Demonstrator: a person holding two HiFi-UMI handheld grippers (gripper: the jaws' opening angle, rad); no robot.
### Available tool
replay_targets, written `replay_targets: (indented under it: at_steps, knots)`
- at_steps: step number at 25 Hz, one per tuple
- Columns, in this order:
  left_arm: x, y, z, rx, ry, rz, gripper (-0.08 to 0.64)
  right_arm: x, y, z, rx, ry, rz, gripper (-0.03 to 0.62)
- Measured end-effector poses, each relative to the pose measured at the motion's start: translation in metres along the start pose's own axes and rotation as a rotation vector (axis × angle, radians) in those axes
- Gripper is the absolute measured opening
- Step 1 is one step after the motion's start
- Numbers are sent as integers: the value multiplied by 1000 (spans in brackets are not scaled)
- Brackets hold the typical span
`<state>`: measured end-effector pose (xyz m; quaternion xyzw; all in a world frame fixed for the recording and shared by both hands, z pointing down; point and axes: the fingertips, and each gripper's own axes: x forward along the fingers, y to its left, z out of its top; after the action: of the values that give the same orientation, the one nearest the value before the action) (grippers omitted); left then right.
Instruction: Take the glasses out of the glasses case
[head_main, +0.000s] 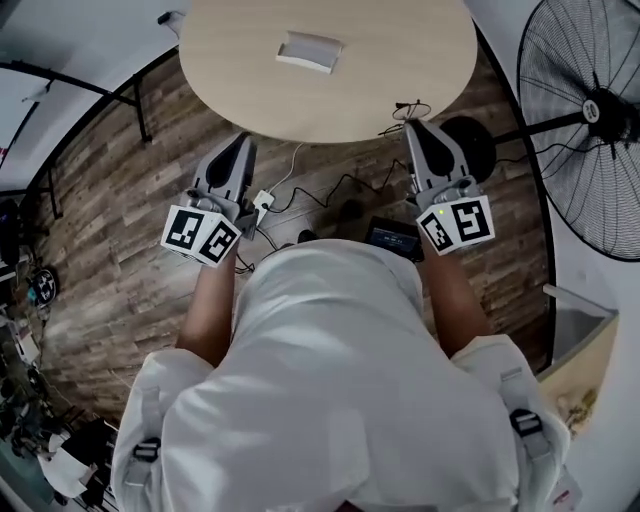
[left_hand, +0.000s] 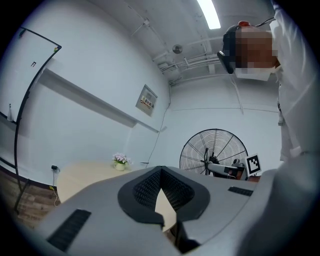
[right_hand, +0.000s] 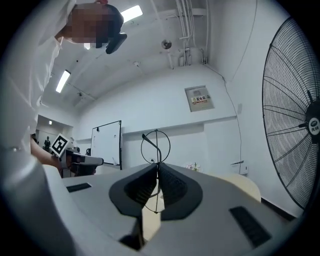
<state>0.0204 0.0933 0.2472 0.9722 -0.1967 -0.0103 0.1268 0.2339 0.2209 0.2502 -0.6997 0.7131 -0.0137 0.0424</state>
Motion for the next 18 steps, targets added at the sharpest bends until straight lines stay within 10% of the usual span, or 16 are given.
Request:
replay_targets:
  at_steps: [18]
  knots:
    - [-99, 19, -37, -79, 42, -88, 12, -30, 101, -31, -23, 77, -65, 29]
